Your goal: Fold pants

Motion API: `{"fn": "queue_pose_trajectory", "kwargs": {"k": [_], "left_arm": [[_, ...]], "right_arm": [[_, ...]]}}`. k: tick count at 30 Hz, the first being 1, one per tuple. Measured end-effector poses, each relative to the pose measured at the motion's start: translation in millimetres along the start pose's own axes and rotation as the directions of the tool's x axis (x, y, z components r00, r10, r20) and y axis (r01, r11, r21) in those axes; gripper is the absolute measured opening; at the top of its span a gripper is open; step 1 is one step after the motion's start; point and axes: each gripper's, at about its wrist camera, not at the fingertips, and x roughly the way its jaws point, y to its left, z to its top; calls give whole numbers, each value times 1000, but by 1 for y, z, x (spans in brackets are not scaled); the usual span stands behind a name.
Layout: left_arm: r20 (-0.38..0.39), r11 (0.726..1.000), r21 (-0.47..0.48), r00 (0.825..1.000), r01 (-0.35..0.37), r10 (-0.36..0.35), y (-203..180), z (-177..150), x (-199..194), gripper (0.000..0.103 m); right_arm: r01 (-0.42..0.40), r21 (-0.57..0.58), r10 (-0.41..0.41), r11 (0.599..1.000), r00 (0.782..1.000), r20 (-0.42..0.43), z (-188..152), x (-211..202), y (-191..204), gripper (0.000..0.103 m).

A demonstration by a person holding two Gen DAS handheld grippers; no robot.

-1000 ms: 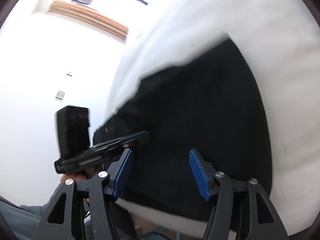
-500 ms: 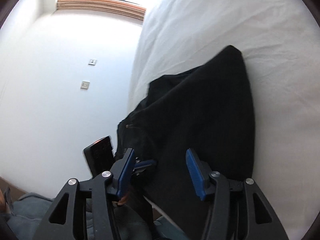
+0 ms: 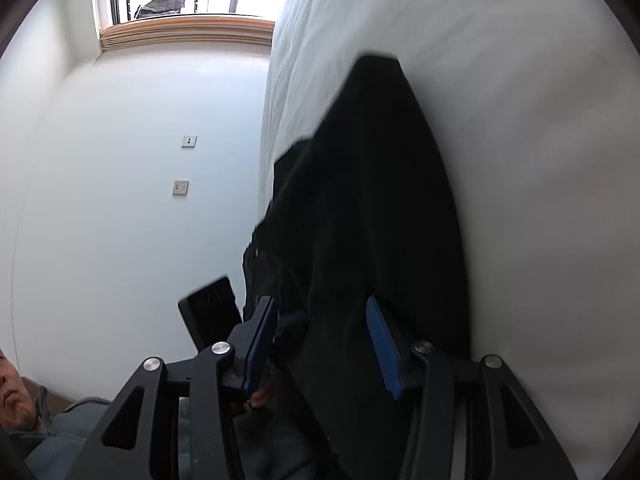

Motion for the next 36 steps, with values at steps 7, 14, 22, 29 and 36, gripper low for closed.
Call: {"fn": "queue_pose_trajectory", "kwargs": {"k": [7,14,22,29,36], "left_arm": [[65,998,-3,996,-65,65,-6,-15,-28,11],[222,964,-181,947,-194,232,24,-79,-131,22],[433,821,-567,827,-59,358,96,-161,-227,81],[433,771,-636,841,31,324,132,-161,-211,81],[503,721,-676,811,153,298,170,-155,-210,81]], "right_arm": [[61,-56,-63,997,997,-35,-75,-23,40,57],[-38,-196,36,980,999,-18,-17,41,95,62],[-144,-221,109,965,981,-160,27,160,123,62],[10,24,-6,1000,989,-147,39,194,43,0],[44,19,-41,999,990,-133,34,194,51,0]]}}
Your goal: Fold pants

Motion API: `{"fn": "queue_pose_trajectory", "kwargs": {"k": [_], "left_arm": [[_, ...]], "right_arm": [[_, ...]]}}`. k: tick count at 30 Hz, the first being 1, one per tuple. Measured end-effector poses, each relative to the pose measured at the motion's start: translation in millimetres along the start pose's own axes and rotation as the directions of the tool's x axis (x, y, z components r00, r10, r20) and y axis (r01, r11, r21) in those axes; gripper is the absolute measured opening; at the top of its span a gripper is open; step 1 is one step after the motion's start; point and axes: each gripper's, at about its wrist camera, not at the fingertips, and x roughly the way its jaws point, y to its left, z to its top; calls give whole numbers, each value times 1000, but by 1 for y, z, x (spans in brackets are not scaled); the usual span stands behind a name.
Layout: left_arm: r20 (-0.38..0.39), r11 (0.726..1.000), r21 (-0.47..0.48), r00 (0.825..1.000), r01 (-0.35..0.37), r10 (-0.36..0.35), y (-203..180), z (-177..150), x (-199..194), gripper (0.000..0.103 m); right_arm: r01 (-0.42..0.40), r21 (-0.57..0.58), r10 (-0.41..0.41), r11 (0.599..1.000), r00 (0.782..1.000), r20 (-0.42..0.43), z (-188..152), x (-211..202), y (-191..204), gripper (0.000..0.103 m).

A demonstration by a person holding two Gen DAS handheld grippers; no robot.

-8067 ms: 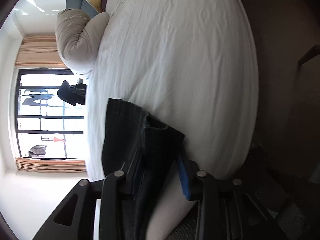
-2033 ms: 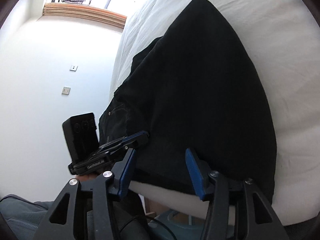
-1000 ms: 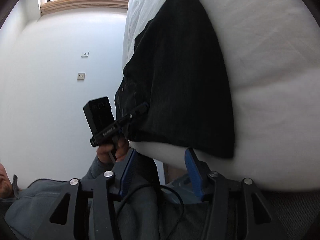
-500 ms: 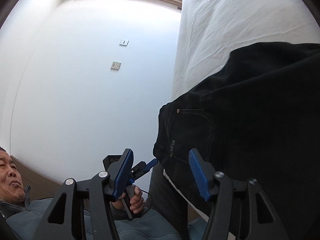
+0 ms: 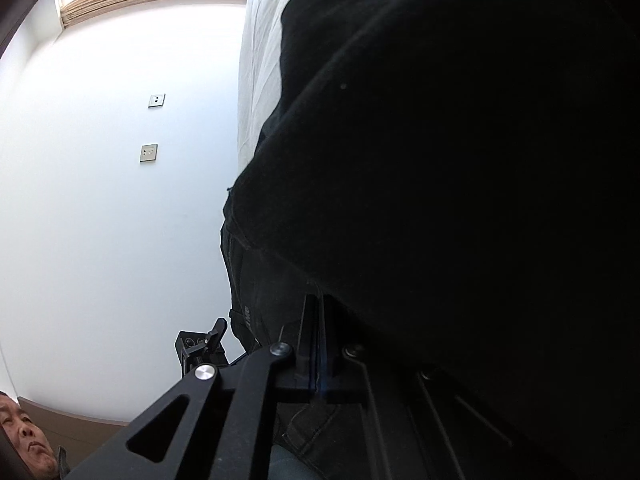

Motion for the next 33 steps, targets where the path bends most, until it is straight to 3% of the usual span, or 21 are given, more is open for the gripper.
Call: {"fn": "queue_pose_trajectory", "kwargs": {"k": [3,4,5,6,8,9,11,15,20,24,30,33], "left_arm": [[-4,1000,-1,1000,-28,28,-3,2,4,79],[-10,999,3,999,-33,33,-5,5,6,79],[-14,999,9,999,-37,37,-11,6,9,70],[-26,999,12,998,-50,50,-14,8,13,48],[-32,996,10,996,-88,88,-21,10,21,33],[-37,997,13,996,-82,82,-20,12,23,28],[-36,998,8,997,-70,70,-20,14,22,23],[-10,998,35,998,-61,61,-26,13,7,20],[37,992,100,997,-71,68,-59,6,-6,19],[76,983,163,995,-79,68,-87,3,-12,12],[112,915,389,991,-109,70,-163,-13,-19,11],[102,850,520,994,-84,36,-219,-30,-12,11]], "right_arm": [[-5,-19,6,1000,1000,19,-6,-5,4,6],[-21,-34,22,999,999,25,-8,-5,9,19],[-37,-51,38,998,999,29,-10,-7,14,37],[-49,-74,52,996,998,29,-12,-7,22,47],[-52,-124,55,991,998,21,-17,-5,37,81],[-36,-143,37,989,999,9,-18,-2,43,85],[-15,-151,14,988,1000,-6,-19,2,45,88],[-49,-117,50,992,999,4,-16,2,38,87],[-50,-118,52,992,999,15,-14,3,33,87],[-53,-119,56,991,998,23,-19,3,31,88],[-54,-80,58,995,997,50,-13,-17,31,88],[-48,-94,55,994,996,73,-13,-36,38,93]]}}
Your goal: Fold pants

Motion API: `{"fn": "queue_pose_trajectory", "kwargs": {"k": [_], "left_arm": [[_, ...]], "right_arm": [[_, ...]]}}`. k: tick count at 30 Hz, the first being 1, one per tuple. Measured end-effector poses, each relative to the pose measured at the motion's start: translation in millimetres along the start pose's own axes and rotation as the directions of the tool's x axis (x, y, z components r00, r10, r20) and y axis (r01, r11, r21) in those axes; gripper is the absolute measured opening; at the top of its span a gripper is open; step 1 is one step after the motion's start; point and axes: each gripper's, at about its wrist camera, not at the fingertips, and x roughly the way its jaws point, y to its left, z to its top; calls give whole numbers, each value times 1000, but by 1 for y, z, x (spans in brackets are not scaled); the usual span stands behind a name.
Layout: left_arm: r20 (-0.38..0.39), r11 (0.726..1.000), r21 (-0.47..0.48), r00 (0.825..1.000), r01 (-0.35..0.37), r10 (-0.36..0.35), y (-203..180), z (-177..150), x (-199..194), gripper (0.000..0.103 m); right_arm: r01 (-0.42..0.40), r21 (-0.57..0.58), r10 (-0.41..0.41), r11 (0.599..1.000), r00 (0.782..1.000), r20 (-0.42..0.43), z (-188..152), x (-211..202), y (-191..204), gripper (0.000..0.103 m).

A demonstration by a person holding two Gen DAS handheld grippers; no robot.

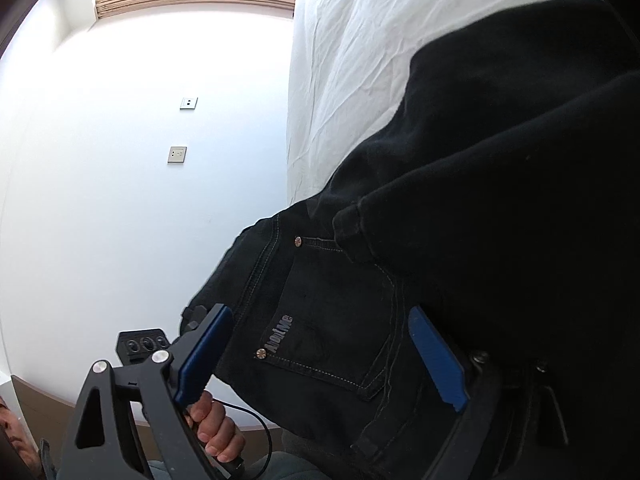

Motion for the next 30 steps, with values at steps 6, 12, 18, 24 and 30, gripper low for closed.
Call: {"fn": "queue_pose_trajectory", "kwargs": {"k": [6,12,18,24,30], "left_arm": [[-151,921,375,987,104,-50,-135,-42,61,11],[-269,822,550,963,148,7,-180,-110,99,11],[-239,765,636,969,104,68,-193,-121,105,11],[-228,680,724,971,116,77,-219,-142,110,11],[-249,616,771,967,162,58,-249,-153,114,11]], "right_arm": [[-14,-80,18,997,998,57,4,-71,27,97],[42,-113,-36,993,998,54,1,-116,23,102],[71,-103,-68,992,997,33,-8,-113,7,102],[150,-228,-157,962,987,-12,0,-87,37,90],[211,-231,-214,950,977,14,-2,-105,19,33]]}}
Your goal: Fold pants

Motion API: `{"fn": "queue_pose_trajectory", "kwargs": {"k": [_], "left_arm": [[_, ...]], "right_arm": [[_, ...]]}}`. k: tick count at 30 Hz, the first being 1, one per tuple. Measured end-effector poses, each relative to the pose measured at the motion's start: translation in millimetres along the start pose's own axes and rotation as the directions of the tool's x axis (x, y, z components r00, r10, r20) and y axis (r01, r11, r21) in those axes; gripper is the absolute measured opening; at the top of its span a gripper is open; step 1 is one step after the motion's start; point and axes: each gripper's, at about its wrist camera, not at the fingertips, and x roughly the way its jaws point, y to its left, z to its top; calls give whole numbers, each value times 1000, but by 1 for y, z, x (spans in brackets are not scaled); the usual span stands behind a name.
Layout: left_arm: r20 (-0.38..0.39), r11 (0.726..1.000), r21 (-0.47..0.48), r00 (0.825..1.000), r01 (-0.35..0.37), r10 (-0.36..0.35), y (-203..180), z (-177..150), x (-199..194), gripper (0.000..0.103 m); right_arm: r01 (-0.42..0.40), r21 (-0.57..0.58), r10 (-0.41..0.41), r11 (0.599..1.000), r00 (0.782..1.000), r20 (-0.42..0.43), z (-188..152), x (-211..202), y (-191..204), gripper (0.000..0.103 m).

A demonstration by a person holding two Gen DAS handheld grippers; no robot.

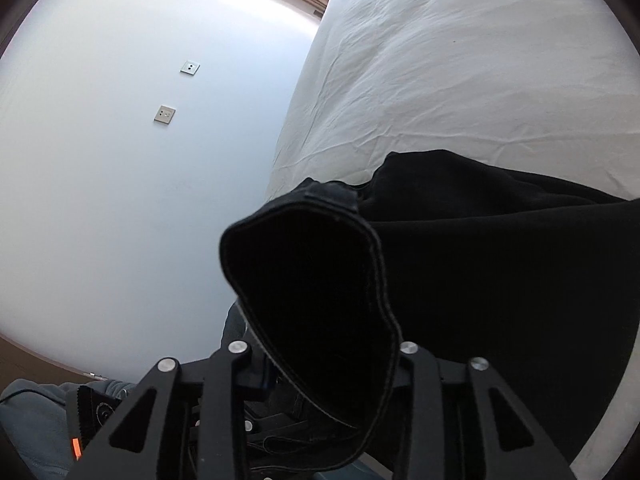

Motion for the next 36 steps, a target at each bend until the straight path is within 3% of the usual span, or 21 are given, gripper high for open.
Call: {"fn": "queue_pose_trajectory", "kwargs": {"k": [5,10,17,19,21,24,26,29,31,34,36], "left_arm": [[-24,997,79,999,28,-26,-35,20,20,11],[-68,996,78,997,48,-42,-56,44,48,11],[-126,996,80,992,36,-26,-62,35,82,12],[-133,996,76,991,46,-35,-65,34,93,19],[-137,994,54,986,99,-91,-65,26,91,36],[-130,972,-70,964,226,-234,-47,27,68,53],[-67,952,-116,954,284,-293,-28,27,40,65],[94,935,-201,956,293,-279,16,20,-7,72],[158,920,-289,961,263,-225,55,5,-24,73],[145,881,-420,974,218,-172,104,-16,-18,73],[152,839,-478,965,260,-213,133,-26,-4,73]], "right_arm": [[42,34,-43,999,999,28,-7,-32,-32,26],[79,47,-80,996,997,21,-1,-47,-64,24],[53,90,-51,995,998,-29,9,-38,-107,25],[30,107,-28,994,999,-24,10,-37,-115,29],[7,116,-6,993,1000,-10,10,-36,-115,33],[-11,146,2,989,998,57,10,-54,-119,47],[-12,179,-11,984,992,126,10,-74,-121,70],[120,188,-155,975,970,185,5,-106,-110,77],[42,131,-70,991,974,214,-1,-118,-88,77],[-65,13,62,998,982,176,-11,-107,-44,76],[-126,-36,129,991,985,113,-16,-83,-24,76]]}}
